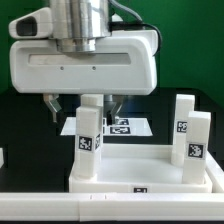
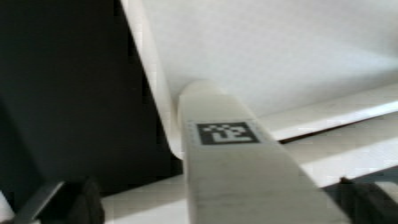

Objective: Assemble desk

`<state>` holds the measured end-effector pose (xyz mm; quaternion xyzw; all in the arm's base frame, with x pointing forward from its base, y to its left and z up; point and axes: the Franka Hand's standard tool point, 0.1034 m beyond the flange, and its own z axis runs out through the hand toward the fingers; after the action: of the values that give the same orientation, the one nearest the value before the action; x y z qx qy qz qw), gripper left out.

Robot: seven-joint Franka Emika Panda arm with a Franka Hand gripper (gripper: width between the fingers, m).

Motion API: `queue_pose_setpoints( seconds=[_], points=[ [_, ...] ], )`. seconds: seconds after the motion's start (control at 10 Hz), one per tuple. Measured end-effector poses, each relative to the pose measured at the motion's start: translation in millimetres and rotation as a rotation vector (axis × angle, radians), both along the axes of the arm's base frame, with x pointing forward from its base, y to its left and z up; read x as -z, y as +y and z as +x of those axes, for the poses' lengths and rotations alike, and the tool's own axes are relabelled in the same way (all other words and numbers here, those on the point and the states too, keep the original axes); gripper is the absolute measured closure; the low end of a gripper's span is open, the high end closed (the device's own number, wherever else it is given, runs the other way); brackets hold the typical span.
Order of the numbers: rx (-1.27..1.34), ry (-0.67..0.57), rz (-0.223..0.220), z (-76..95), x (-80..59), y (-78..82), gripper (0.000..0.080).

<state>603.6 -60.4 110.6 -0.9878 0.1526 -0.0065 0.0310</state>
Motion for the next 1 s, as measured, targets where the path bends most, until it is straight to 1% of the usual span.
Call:
queue_pose_setpoints(
  seconds=[0.2,0.3,0.4,0.5,0.6,0.7,0.8,0.9,1.0],
  points=[
    [0.028,0.003,0.002,0.5,-0.1,1.5,0.015],
    [0.06,0.005,0.003,0.5,-0.1,1.7,0.0296],
    [0.129,0.009,0.006,0.5,-0.1,2.2,0.0296],
    [0.21,0.014,0.008,0.6,0.0,2.7,0.0473],
    [0.267,0.018,0.01,0.6,0.1,3.1,0.0473],
    [0.352,0.014,0.01,1.0,0.6,3.6,0.0515],
    [0.473,-0.007,0.008,2.1,0.7,5.1,0.0515],
    [0.598,-0.017,0.018,1.9,0.9,6.0,0.0515],
    [0.741,-0.013,0.041,2.7,0.9,6.6,0.0515]
  ],
)
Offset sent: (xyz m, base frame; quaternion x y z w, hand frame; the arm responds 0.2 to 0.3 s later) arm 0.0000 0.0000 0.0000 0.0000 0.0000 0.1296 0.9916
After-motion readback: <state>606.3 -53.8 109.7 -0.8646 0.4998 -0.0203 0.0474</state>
